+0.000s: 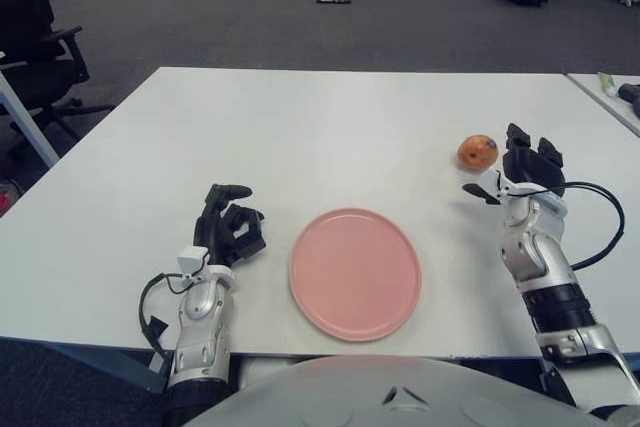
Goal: Put the apple into the plate.
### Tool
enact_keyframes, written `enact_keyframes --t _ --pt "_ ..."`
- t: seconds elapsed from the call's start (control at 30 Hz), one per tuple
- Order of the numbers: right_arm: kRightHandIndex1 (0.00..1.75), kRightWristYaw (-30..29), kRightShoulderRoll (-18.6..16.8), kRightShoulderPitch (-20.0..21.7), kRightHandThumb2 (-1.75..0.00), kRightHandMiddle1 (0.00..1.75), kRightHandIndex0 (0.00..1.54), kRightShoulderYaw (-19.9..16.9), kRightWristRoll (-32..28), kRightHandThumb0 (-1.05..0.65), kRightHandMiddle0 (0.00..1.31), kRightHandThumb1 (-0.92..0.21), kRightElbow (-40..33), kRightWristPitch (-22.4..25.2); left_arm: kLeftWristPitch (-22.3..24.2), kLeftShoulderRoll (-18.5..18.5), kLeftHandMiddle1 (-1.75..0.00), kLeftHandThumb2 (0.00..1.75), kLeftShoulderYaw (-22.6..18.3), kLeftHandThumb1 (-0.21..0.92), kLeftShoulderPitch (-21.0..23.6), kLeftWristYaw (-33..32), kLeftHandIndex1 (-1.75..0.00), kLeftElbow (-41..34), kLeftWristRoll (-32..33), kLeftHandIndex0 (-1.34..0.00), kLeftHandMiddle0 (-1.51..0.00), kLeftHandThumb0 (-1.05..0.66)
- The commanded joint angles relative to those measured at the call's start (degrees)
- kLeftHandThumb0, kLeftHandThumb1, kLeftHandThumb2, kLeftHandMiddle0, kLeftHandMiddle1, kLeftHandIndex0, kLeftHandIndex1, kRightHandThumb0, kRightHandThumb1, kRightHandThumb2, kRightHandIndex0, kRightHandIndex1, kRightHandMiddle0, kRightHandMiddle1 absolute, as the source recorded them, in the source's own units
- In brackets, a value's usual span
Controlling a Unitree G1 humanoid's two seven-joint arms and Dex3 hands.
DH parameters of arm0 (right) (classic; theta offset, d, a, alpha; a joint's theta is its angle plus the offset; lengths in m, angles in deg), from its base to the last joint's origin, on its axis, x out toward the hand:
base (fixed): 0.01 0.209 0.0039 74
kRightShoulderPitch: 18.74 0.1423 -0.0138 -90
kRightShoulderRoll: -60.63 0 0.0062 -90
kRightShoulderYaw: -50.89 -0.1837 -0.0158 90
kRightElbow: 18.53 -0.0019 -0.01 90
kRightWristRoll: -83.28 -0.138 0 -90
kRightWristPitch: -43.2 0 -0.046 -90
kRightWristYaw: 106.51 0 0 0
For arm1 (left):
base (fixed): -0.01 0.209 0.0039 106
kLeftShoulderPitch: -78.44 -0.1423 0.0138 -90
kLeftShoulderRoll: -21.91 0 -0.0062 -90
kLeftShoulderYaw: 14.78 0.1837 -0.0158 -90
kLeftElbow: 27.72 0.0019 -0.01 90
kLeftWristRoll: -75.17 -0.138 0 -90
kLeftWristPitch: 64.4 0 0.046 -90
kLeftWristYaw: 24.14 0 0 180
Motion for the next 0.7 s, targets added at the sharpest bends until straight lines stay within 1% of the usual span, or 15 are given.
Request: enact_keyframes --t 0.0,0.1,0.27,0.37,0.47,0.53,0.67 --pt "0.0 -0.04 1.29 2.35 -0.49 0.0 0.0 1.01 -0.02 -0.86 0.0 -0.45 3.37 0.05 0.8 -0.13 -1.75 1.34 -0.16 0.31 0.3 -0.6 -1.75 0.65 -0.18 -0.39 -0.6 -0.01" --pt "0.0 -0.4 1.93 4.89 -0.5 0.0 0.0 2.13 -0.15 -0.87 0.0 -0.45 8.35 -0.99 0.73 -0.05 -1.75 1.35 -0.26 0.3 0.29 -0.41 -1.75 0.72 0.07 -0.4 -0.61 -0.01" --pt "0.0 -2.31 2.32 8.55 -0.51 0.0 0.0 3.62 -0.8 -0.88 0.0 -0.46 16.37 -3.32 0.72 -0.12 -1.75 1.32 -0.35 0.33 0.28 -0.28 -1.75 0.83 0.29 -0.38 -0.59 -0.01" --pt "0.0 -4.72 2.22 11.72 -0.51 0.0 0.0 4.34 -1.85 -0.88 0.0 -0.47 24.12 -6.31 0.6 -0.17 -1.75 1.3 -0.36 0.35 0.23 -0.25 -1.75 0.9 0.35 -0.36 -0.58 -0.01" --pt "0.0 -6.93 2.18 14.27 -0.52 0.0 0.0 4.68 -3.13 -0.89 0.0 -0.5 30.54 -9.31 0.36 -0.23 -1.75 1.32 -0.29 0.33 0.18 -0.16 -1.75 0.9 0.33 -0.37 -0.59 -0.01" --pt "0.0 -7.94 2.22 15.28 -0.52 0.0 0.0 4.94 -3.82 -0.88 0.0 -0.51 32.95 -10.54 0.31 -0.23 -1.75 1.36 -0.24 0.29 0.17 -0.13 -1.75 0.88 0.28 -0.4 -0.62 -0.01" --pt "0.0 -9.67 2.14 17.42 -0.52 0.0 0.0 5.6 -4.92 -0.87 0.0 -0.53 37.48 -12.61 0.0 -0.08 -1.75 1.4 -0.12 0.26 0.14 0.09 -1.75 0.95 0.13 -0.42 -0.64 -0.01"
